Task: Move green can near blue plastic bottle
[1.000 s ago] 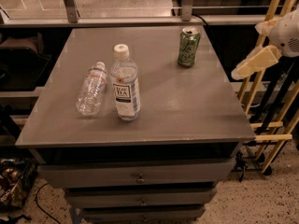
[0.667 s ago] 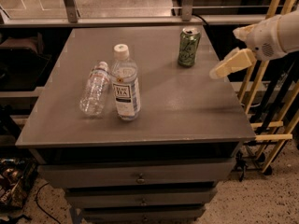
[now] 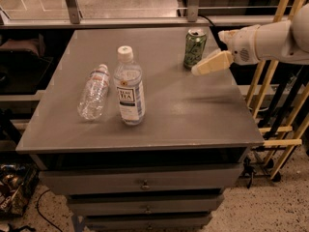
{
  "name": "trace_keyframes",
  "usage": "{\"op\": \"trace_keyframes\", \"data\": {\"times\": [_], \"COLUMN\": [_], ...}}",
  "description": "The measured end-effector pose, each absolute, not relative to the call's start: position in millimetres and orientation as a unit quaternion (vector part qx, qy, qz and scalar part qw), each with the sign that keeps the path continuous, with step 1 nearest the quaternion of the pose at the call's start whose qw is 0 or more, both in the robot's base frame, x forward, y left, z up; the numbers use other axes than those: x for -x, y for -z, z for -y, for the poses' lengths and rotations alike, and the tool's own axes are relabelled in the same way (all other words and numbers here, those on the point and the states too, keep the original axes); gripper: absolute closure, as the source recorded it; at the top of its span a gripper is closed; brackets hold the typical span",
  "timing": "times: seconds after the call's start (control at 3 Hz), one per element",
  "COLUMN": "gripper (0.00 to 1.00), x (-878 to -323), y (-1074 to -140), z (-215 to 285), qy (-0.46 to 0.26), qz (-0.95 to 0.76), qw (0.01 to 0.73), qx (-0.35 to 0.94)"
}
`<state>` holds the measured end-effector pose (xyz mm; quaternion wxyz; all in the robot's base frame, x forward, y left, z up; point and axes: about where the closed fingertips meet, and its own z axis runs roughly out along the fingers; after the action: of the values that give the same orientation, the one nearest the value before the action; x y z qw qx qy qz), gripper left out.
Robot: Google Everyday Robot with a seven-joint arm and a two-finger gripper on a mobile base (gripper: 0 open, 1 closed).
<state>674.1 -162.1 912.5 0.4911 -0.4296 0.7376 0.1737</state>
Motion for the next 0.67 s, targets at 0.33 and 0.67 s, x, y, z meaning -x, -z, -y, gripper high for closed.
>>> {"op": "trace_keyframes", "data": {"times": [0.33,0.67], "gripper": [0.00,0.00], "x": [-702,-724], "y": [-911,-914], "z": [153,149], "qy": [-0.173,-0.168], "qz": [-0.729,-0.722], "qw": [0.529,0.553], "qx": [0.399,0.380]}}
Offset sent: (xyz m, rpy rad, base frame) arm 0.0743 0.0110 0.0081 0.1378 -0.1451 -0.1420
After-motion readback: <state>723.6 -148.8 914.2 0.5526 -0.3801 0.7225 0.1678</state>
